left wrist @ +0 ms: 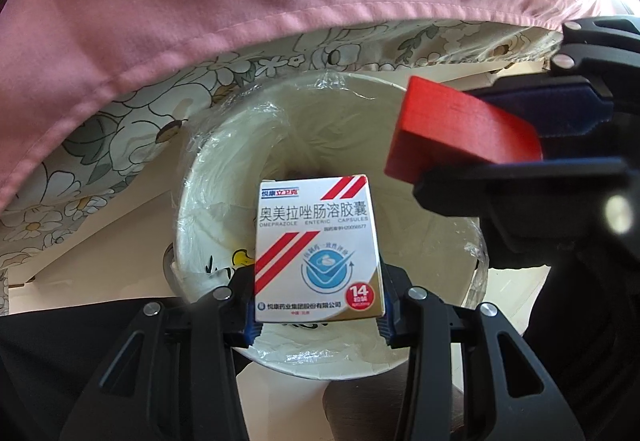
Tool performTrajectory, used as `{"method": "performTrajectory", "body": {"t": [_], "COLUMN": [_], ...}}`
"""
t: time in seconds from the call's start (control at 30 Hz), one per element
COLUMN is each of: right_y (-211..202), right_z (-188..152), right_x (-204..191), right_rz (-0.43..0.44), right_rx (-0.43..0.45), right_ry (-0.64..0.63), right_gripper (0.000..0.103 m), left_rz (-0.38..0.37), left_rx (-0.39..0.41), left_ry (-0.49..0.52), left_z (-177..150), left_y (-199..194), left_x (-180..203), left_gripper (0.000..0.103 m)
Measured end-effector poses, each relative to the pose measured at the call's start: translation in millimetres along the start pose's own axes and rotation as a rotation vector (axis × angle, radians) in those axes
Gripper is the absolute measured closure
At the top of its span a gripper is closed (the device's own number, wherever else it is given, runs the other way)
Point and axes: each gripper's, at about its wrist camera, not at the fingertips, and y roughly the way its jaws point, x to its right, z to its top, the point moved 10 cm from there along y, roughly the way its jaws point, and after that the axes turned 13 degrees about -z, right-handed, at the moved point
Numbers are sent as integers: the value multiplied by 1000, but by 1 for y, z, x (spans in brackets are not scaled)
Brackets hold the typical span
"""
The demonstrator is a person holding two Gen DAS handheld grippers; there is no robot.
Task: Collect trash
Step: 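Open left tool dropping medicine box while right tool releases red block into bin, then move both open tools back toward the green brick and green cube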
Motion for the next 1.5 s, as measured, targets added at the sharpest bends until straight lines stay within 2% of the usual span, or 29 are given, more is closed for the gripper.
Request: {"method": "performTrajectory", "body": {"t": [0.07,0.13,0.17,0.2,0.23,0.27,0.3,0.37,0.43,0.6,0.97,1.1,1.2,1.33,1.43,1.5], "right_y": [0,1,1,1,1,0,-2,-2,-1,-3,-17,-44,-76,-118,-151,-173], "right_z": [0,0,0,0,0,0,1,1,0,-1,-2,0,0,2,6,8], "right_x": [1,4,5,9,11,12,14,19,20,19,16,21,25,39,61,77], "right_rz": [1,-4,-4,-10,-17,-18,-14,-25,-16,-15,-10,-3,-3,-66,-158,-257], "right_rx": [1,0,-1,0,3,7,12,18,9,11,46,106,184,282,377,432], "right_ry": [3,14,19,22,28,33,37,46,45,32,46,112,150,188,247,280], "right_gripper": [82,80,68,58,43,36,34,29,28,26,23,18,17,17,17,17], "left_rz": [-14,-24,-28,-31,-34,-37,-39,-41,-40,-39,-38,-28,13,66,95,136], "left_rx": [-7,-8,-11,-12,-14,-17,-19,-19,-26,-26,-2,32,84,182,256,311], "left_ry": [-14,-20,-21,-17,-11,-9,-4,4,3,-5,-30,-15,-10,8,23,25], "left_z": [-1,3,3,3,3,3,3,3,0,-1,-6,-8,-6,4,13,21], "left_y": [1,6,7,7,7,8,8,8,13,18,0,-18,-40,-78,-107,-129], "left_x": [-2,-2,-2,-1,0,1,2,4,9,8,9,14,15,21,26,27], "left_gripper": [56,47,39,35,34,28,21,15,12,11,11,11,11,11,11,11]}}
